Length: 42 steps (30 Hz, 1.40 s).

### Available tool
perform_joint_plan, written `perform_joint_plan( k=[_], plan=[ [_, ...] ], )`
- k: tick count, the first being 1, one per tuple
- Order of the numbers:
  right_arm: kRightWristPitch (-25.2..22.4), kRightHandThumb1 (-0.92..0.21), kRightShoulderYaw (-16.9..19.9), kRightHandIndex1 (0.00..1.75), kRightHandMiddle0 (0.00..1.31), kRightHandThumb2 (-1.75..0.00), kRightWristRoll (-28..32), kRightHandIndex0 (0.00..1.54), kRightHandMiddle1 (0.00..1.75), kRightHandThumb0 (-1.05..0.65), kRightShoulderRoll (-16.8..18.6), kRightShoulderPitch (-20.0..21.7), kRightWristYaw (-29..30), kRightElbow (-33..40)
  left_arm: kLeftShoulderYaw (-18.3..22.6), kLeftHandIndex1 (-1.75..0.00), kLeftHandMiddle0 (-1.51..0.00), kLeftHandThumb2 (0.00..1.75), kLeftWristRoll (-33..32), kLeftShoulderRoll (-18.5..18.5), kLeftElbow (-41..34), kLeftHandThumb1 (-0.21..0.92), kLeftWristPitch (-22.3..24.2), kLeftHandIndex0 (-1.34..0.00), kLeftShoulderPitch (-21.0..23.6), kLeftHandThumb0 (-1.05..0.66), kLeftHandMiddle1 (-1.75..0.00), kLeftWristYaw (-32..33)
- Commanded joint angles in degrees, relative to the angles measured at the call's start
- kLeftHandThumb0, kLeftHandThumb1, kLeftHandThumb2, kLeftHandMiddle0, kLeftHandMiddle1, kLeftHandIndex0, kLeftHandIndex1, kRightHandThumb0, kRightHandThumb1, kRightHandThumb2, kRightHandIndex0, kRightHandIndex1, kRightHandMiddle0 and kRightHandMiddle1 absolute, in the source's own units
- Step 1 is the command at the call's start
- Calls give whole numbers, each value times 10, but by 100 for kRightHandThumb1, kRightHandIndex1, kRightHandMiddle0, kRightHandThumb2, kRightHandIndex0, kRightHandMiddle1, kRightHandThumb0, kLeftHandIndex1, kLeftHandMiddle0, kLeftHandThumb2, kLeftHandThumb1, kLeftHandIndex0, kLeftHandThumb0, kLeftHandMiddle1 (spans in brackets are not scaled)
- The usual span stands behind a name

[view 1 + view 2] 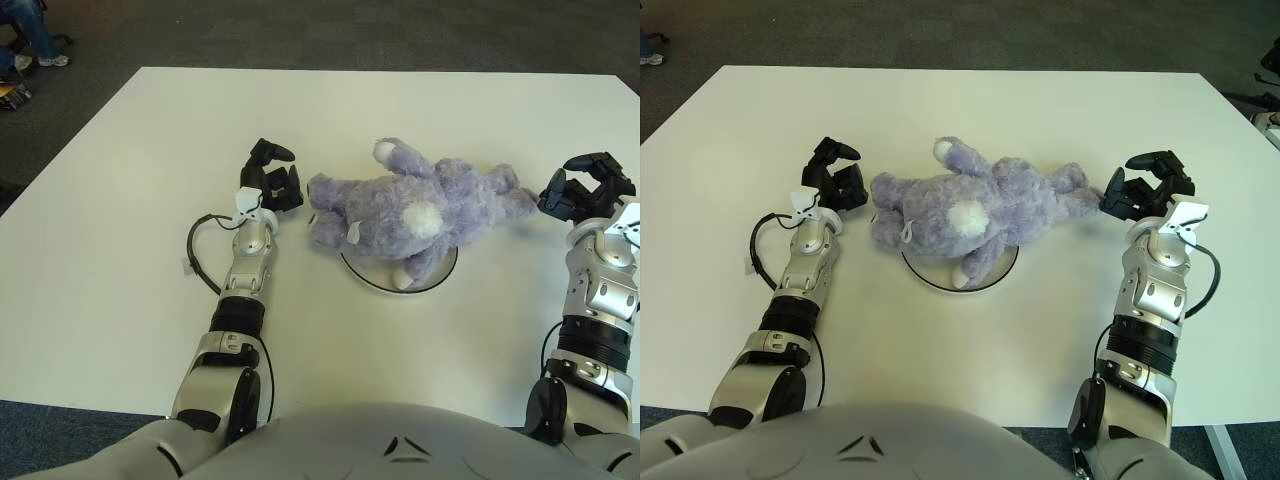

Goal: Put the doll into the plate.

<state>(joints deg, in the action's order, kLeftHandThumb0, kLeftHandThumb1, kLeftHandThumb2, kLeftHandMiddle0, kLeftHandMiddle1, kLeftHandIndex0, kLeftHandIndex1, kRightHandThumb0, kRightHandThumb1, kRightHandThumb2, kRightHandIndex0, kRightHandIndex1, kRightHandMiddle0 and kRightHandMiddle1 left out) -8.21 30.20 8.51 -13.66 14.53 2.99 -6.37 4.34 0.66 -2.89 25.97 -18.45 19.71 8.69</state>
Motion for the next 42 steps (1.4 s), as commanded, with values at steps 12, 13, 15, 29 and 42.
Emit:
perform_joint_plan(
  k=[12,13,15,29,42],
  plan=[
    [38,7,-6,170,67,-174,65,91,175,0,20,-35,-32,12,4,-175,-118,127,-7,5,6,36,10,-58,-18,-47,-175,-10],
    [37,7,-8,171,67,-174,67,91,175,0,23,-39,-32,15,4,-175,-118,127,-7,5,6,36,10,-58,-18,-47,-175,-10],
    [36,7,-14,171,67,-174,69,91,175,0,31,-46,-31,22,5,-175,-118,127,-8,5,7,36,10,-58,-17,-47,-175,-10],
    [-7,-17,-48,175,72,-149,103,131,175,-50,46,-88,-58,49,4,-175,-118,128,-13,2,10,35,9,-59,-18,-47,-175,-18],
    [-44,-28,-76,175,64,-136,110,132,175,-50,32,-102,-86,60,4,-175,-117,127,-21,0,4,35,12,-58,-21,-47,-175,-23]
  ],
)
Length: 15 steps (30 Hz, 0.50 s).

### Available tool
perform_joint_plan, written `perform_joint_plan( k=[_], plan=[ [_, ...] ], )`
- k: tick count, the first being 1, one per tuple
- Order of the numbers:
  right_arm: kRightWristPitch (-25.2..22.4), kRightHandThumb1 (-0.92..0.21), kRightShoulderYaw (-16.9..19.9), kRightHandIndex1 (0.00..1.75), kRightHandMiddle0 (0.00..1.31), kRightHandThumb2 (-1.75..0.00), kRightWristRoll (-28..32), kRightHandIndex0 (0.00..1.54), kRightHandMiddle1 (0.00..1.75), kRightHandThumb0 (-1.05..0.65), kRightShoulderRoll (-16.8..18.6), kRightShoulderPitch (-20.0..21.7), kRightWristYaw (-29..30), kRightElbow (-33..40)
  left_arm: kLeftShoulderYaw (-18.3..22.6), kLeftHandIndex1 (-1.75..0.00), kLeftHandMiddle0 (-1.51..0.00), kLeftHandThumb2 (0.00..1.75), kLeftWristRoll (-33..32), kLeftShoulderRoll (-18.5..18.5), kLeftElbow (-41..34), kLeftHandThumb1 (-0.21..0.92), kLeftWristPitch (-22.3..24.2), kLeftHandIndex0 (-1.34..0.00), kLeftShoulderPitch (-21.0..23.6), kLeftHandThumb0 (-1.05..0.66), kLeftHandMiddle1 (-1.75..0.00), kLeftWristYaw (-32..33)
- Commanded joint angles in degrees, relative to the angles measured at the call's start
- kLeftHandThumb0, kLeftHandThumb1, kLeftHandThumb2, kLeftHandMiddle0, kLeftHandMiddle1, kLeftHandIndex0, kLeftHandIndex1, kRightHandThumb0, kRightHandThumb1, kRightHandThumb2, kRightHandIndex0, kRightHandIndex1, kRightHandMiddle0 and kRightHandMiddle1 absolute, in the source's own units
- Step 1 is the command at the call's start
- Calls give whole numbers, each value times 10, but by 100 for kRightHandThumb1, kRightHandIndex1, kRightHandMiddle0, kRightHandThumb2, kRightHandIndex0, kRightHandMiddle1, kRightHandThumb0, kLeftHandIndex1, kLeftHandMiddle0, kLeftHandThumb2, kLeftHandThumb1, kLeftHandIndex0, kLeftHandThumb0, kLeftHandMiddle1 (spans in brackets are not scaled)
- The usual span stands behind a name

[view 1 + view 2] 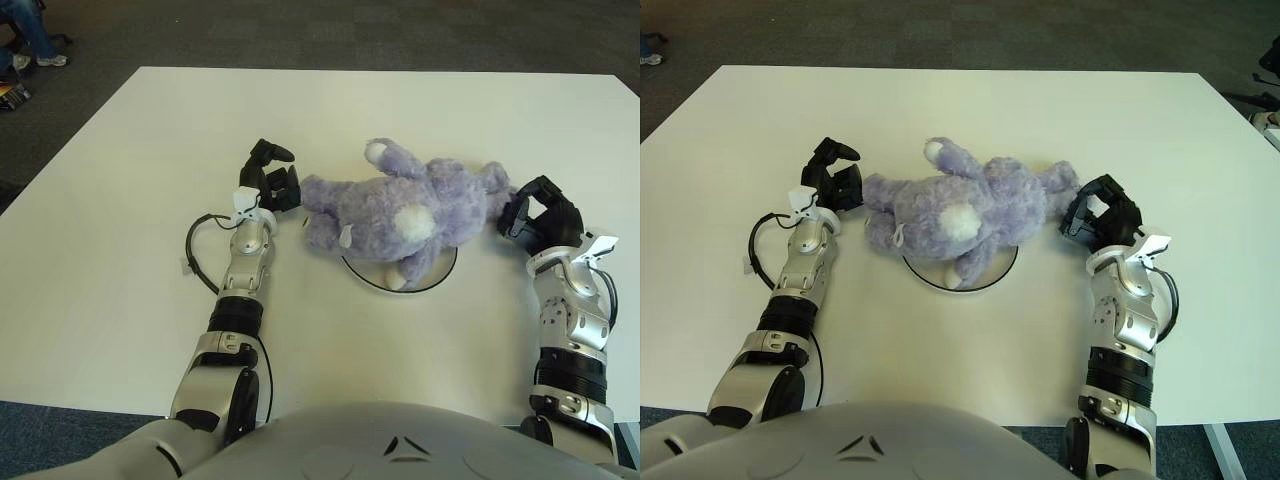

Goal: Put the doll into the plate.

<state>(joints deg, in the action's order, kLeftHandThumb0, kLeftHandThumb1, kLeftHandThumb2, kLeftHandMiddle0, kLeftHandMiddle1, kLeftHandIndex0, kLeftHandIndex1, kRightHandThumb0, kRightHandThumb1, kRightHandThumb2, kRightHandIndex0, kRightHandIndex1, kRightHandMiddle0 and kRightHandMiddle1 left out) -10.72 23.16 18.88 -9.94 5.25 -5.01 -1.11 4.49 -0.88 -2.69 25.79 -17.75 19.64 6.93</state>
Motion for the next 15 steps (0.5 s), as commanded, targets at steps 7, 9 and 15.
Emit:
perform_joint_plan(
  k=[7,9,15],
  plan=[
    [-23,-33,-20,175,61,-130,-8,131,175,-48,-14,-17,-11,7,1,-175,-116,126,-7,-2,4,36,6,-57,-22,-46,-175,-7],
    [-20,-34,-24,175,60,-129,-12,130,175,-48,-16,-20,-13,5,0,-175,-116,126,-7,-1,5,36,5,-57,-22,-46,-175,-8],
    [-16,-35,-34,175,59,-127,-20,130,175,-47,-19,-26,-17,1,-3,-175,-116,124,-6,1,9,38,2,-56,-22,-46,-175,-12]
  ],
)
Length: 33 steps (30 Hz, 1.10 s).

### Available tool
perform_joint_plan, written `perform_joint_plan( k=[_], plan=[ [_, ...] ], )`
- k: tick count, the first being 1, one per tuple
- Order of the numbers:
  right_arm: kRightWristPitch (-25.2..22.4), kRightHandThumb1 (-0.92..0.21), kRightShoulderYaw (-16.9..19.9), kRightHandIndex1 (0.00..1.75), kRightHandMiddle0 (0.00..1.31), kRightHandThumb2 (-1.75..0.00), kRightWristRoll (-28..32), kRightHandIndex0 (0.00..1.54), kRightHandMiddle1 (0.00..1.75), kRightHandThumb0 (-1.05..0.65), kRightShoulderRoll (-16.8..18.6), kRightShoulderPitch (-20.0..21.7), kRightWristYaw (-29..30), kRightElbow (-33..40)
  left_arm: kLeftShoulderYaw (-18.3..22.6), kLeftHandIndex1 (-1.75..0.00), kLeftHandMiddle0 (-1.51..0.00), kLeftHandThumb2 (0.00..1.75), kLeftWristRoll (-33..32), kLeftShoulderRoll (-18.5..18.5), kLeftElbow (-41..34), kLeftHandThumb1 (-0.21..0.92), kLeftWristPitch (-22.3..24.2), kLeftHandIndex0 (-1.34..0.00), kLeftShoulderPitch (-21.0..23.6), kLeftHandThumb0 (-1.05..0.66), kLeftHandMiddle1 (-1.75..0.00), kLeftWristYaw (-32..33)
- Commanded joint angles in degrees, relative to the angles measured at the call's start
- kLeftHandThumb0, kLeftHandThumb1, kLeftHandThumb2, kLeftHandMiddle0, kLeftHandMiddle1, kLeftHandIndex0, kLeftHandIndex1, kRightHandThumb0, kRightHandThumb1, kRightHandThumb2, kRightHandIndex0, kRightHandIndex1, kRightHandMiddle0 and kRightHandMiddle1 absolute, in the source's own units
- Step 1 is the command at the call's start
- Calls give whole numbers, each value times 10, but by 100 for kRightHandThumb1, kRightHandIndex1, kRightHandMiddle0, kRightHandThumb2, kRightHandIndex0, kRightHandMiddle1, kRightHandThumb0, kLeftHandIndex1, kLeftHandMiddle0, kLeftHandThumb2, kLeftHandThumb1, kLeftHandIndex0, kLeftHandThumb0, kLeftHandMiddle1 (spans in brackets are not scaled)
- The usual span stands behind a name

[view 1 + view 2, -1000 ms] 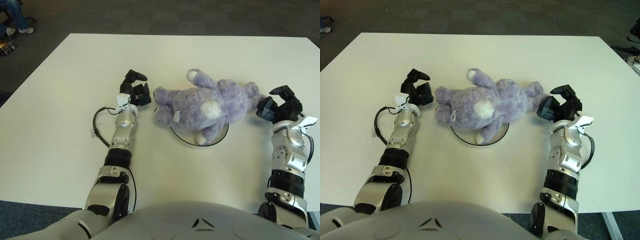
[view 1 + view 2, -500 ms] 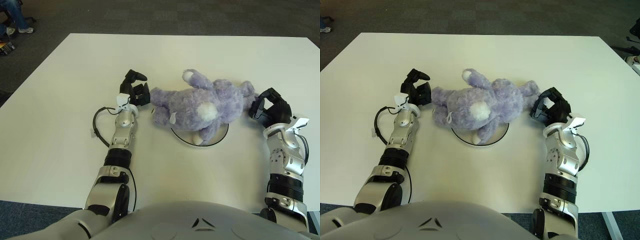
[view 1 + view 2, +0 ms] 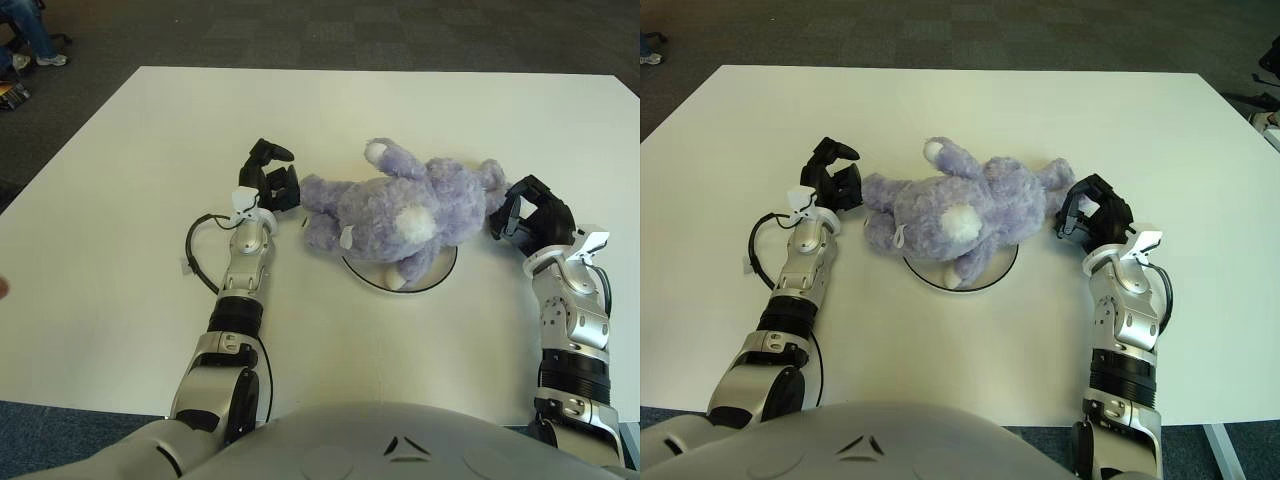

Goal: Put the doll into the plate.

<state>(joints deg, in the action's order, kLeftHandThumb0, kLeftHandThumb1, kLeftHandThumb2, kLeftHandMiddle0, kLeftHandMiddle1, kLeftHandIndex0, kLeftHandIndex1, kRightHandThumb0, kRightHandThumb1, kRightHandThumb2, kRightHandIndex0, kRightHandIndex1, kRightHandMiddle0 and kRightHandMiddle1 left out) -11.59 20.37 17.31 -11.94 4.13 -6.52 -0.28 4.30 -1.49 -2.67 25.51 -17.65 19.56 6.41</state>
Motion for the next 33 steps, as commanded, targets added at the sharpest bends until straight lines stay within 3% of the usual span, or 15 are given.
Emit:
perform_joint_plan(
  k=[1,18,33],
  plan=[
    [-8,-35,-8,175,59,-127,-6,130,175,-47,1,-16,-1,-8,-1,-175,-116,123,0,1,12,38,1,-56,-21,-46,-175,-8],
    [-41,-36,-43,175,58,-126,-53,129,175,-47,-19,-17,18,-29,1,-175,-113,120,-9,1,12,41,7,-54,-21,-45,-175,-25],
    [-47,-40,-36,175,55,-121,-83,124,175,-45,-10,1,83,-54,4,-175,-113,120,-10,0,10,41,9,-54,-22,-45,-175,-30]
  ],
)
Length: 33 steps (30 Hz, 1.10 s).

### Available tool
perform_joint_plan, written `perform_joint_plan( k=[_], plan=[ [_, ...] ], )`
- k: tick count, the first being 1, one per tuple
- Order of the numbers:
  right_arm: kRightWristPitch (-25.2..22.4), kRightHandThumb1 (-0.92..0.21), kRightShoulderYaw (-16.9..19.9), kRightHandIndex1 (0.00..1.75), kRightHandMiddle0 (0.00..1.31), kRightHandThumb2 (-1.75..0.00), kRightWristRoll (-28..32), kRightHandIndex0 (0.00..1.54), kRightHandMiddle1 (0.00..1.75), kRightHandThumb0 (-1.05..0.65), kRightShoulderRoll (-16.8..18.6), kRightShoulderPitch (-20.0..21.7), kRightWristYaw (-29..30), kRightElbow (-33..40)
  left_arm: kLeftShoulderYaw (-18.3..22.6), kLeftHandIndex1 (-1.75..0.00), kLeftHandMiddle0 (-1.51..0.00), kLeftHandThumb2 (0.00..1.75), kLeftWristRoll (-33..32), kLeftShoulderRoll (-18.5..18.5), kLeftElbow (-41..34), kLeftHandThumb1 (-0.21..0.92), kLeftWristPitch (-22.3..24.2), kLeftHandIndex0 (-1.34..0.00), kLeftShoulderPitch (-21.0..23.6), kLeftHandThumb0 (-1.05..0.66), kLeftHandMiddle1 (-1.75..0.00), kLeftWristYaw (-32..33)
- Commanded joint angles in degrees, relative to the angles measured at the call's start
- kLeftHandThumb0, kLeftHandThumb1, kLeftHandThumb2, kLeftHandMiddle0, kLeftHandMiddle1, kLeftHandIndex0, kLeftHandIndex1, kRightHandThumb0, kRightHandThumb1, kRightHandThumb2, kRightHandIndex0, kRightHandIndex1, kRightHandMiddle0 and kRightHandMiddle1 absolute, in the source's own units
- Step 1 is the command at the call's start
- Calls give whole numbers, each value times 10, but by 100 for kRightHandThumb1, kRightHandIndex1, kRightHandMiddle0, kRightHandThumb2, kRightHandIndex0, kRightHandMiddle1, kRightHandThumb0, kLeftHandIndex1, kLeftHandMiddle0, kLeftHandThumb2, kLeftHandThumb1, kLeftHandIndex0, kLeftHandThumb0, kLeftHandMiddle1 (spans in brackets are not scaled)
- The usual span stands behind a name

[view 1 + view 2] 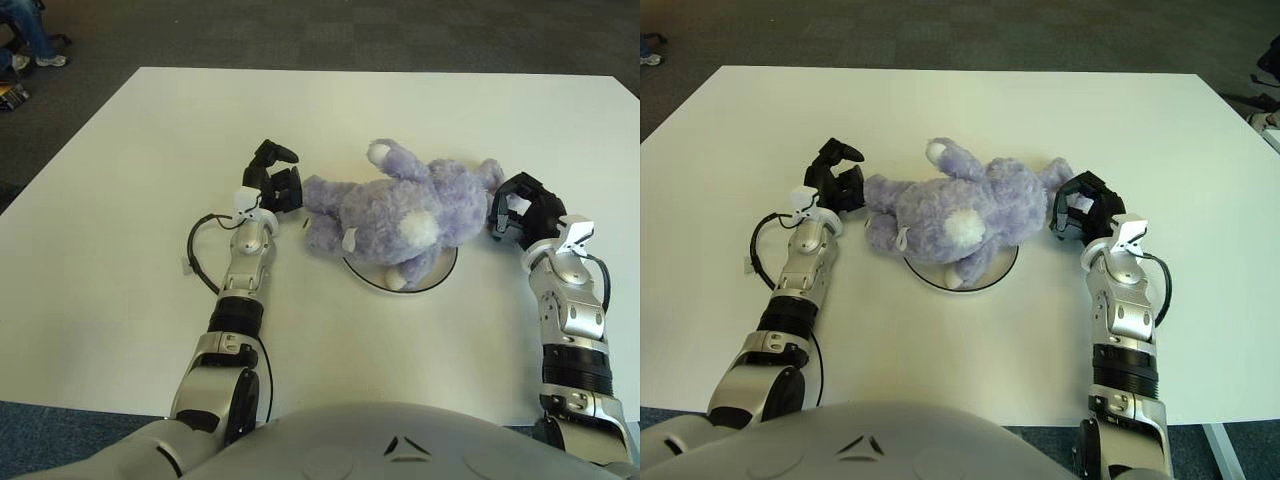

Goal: Put the doll into the plate.

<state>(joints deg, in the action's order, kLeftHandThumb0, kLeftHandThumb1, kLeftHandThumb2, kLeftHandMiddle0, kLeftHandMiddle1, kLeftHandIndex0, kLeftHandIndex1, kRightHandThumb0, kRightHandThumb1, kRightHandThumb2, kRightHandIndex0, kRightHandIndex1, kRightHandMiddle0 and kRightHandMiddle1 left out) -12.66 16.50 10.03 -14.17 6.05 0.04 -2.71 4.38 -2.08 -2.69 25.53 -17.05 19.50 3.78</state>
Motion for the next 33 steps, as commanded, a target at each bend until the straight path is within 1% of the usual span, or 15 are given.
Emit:
perform_joint_plan(
  k=[1,7,11,15,19,21,23,25,26,27,29,30,31,33],
  plan=[
    [-37,-40,2,175,55,-121,-10,124,175,-45,13,-18,19,-31,3,-175,-113,120,-4,1,10,41,3,-54,-21,-45,-175,-4],
    [-41,-42,19,175,53,-119,12,123,175,-45,25,-9,30,-43,3,-175,-114,120,-4,0,11,41,0,-54,-21,-45,-175,-5],
    [-35,-42,36,175,53,-118,31,123,175,-45,37,-3,35,-52,2,-175,-114,120,-3,0,13,41,1,-54,-22,-45,-175,-7],
    [-11,-42,48,175,53,-119,41,123,175,-45,48,-1,34,-60,1,-175,-114,119,-3,-1,17,41,-1,-53,-21,-45,-175,-8],
    [29,-41,57,175,54,-120,45,122,175,-45,59,-3,34,-65,2,-175,-113,119,-7,-1,25,41,-3,-53,-20,-45,-175,-13],
    [68,-41,61,175,54,-121,42,122,175,-45,68,-6,39,-56,2,-175,-113,119,-9,-1,27,41,-2,-53,-20,-45,-175,-17],
    [96,-40,64,175,55,-122,41,123,175,-46,73,-10,43,-48,2,-175,-113,119,-10,-1,26,42,-1,-53,-21,-45,-175,-19],
    [144,-39,67,175,56,-123,35,124,175,-46,77,-13,44,-43,3,-175,-113,119,-11,-2,28,42,-1,-53,-21,-45,-175,-22],
    [183,-38,70,175,56,-124,28,125,175,-46,80,-14,46,-45,3,-175,-113,119,-12,-2,29,42,-2,-53,-21,-45,-175,-22],
    [210,-38,71,175,57,-124,23,125,175,-46,82,-14,48,-49,2,-175,-113,119,-13,-2,30,42,-3,-53,-21,-44,-175,-23],
    [262,-37,72,175,57,-125,13,126,175,-47,86,-12,52,-64,2,-175,-112,119,-13,-1,29,42,-2,-53,-21,-44,-175,-24],
    [299,-37,74,175,57,-125,5,126,175,-47,88,-8,58,-81,2,-175,-112,118,-13,-2,29,42,-3,-53,-21,-44,-175,-24],
    [326,-37,76,175,57,-125,-1,126,175,-47,90,-5,62,-95,2,-175,-112,118,-12,-2,30,42,-3,-53,-22,-44,-175,-24],
    [362,-37,78,175,57,-126,-8,126,175,-47,91,0,67,-115,2,-175,-112,118,-12,-2,30,42,-3,-52,-22,-44,-175,-23]
  ],
)
